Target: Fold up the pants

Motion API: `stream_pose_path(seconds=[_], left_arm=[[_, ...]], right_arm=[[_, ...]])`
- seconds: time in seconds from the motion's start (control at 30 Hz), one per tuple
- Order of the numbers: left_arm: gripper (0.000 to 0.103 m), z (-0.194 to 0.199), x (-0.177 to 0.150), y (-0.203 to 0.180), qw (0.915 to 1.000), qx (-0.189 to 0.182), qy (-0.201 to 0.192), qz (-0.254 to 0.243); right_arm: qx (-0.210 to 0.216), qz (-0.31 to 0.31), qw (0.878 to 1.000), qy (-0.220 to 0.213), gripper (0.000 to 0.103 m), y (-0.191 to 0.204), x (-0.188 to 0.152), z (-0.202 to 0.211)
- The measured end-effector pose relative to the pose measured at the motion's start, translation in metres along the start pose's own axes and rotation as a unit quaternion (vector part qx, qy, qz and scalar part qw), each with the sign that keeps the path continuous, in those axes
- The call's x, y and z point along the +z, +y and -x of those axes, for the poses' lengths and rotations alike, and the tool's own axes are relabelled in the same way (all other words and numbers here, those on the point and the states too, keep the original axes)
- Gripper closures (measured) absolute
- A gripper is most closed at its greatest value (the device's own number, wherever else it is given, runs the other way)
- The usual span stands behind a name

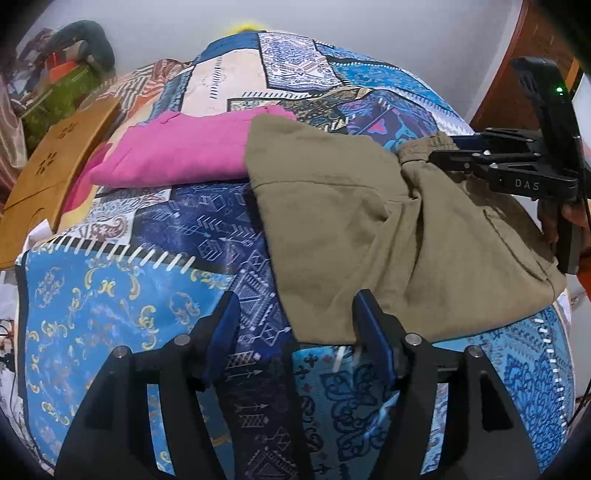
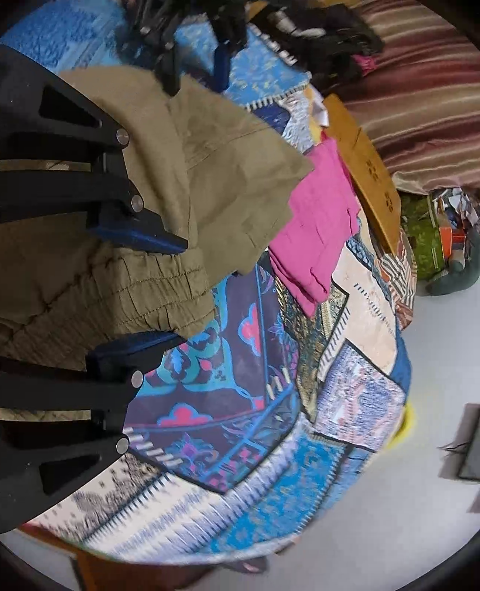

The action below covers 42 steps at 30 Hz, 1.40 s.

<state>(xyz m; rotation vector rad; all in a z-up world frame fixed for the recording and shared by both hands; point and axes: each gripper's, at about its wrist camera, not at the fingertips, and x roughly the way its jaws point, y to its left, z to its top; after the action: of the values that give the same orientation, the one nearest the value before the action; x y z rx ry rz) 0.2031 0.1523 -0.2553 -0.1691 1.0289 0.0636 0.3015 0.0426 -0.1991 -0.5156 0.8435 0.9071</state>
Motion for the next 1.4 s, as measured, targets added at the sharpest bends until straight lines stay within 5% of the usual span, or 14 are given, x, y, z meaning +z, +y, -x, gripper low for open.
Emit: stream_pose_path(seconds=[0.27,0.47,0.83,0.97,1.17,1.4], left_arm=[[0.035,0.000,-0.003,0.003,1.0000,0.006,0.001,0.005],[0.036,0.014,0.002,0.008,0.9999,0.008,0.000,0.012],[0.028,0.028,0.038,-0.006,0.9992,0.000,-0.033,-0.020],[0.028,0.005,0.046,-0.005,0.9998,-0.011,-0.008,-0.014],[0.028,-0.025,0.046,0.000,0.9992,-0.027,0.029,0.004],[0.027,-0.041,0.052,0.009,0.9970,-0.061,0.037,0.031]], right_arm=[[-0.037,0.008,0.999,0.002,0.064,0.000,0.003,0.002],[-0.076,-0.029,0.996,-0.049,0.057,-0.007,-0.002,0.054],[-0.153,-0.115,0.978,-0.086,0.033,-0.012,-0.071,0.140],[-0.140,-0.185,0.970,-0.073,0.023,-0.024,-0.103,0.142],[-0.088,-0.270,0.958,-0.047,0.022,-0.035,-0.138,0.115],[-0.055,-0.300,0.952,-0.011,0.022,-0.050,-0.143,0.075]])
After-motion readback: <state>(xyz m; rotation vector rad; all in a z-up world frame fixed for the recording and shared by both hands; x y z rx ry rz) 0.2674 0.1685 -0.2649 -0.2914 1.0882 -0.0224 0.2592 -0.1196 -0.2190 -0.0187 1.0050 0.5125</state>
